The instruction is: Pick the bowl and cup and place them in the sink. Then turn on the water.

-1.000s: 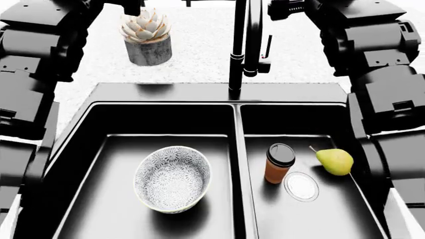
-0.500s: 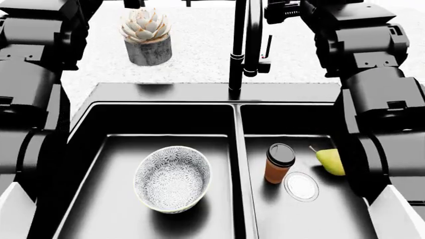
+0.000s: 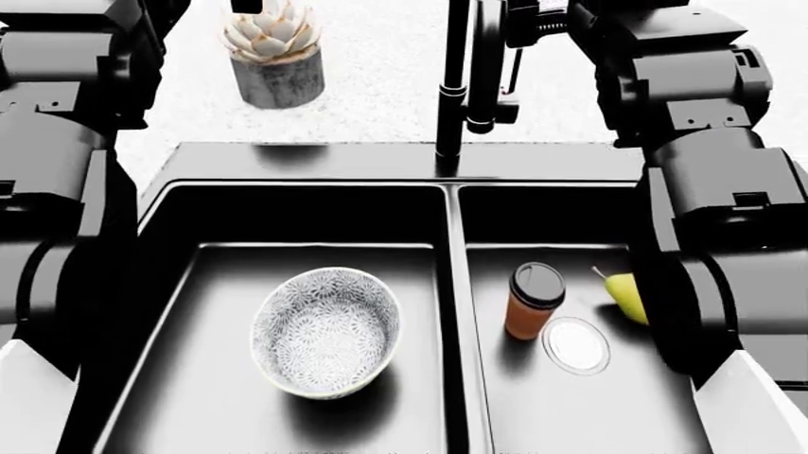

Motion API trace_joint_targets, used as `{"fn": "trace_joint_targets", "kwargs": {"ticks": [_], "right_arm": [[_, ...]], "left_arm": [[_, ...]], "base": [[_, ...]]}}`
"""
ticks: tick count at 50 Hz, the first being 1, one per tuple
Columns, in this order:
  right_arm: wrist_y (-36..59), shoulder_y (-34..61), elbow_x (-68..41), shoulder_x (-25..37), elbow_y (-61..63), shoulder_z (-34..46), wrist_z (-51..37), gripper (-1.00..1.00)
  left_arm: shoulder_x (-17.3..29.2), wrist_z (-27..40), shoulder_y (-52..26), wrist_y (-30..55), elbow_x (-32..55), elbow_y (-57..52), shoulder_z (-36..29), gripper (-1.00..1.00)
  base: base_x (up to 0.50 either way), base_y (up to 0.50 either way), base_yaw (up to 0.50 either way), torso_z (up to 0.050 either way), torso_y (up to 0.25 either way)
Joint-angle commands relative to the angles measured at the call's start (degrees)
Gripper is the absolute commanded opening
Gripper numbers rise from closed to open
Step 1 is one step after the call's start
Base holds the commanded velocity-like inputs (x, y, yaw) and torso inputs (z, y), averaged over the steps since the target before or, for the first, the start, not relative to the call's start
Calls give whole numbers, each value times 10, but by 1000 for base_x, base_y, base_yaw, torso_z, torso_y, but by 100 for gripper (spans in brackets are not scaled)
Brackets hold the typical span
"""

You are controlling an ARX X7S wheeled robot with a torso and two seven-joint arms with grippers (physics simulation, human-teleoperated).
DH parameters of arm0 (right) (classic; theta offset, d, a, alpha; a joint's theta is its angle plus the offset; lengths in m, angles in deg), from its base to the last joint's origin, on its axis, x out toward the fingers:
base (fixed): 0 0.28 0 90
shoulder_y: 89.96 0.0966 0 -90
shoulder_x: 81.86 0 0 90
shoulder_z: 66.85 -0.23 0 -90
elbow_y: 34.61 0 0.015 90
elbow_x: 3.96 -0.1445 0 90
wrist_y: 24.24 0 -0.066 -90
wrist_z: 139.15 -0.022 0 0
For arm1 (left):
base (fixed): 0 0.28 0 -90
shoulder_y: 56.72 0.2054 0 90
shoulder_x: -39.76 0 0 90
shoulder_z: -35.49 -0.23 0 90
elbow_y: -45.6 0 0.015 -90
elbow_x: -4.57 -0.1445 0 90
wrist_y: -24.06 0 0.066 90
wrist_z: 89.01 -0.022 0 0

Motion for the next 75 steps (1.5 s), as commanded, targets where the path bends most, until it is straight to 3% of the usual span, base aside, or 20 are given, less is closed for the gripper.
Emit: {"fn": "trace_joint_targets", "kwargs": {"ticks": [1,49,75], "right_arm": [[1,-1,4,0,-1,-3,1,100],[3,19,4,-5,-1,-5,2,100],[5,63,4,-6,-1,-6,-2,100]], "left_arm": [[-1,-3,0,3,-14,1,15,100],[1,-10,-14,11,-20,1,18,100],[-1,-5,-58,20,-22,1,19,100]], "base": [[0,0,0,0,-109],[0,0,0,0,-110],[0,0,0,0,-5]]}}
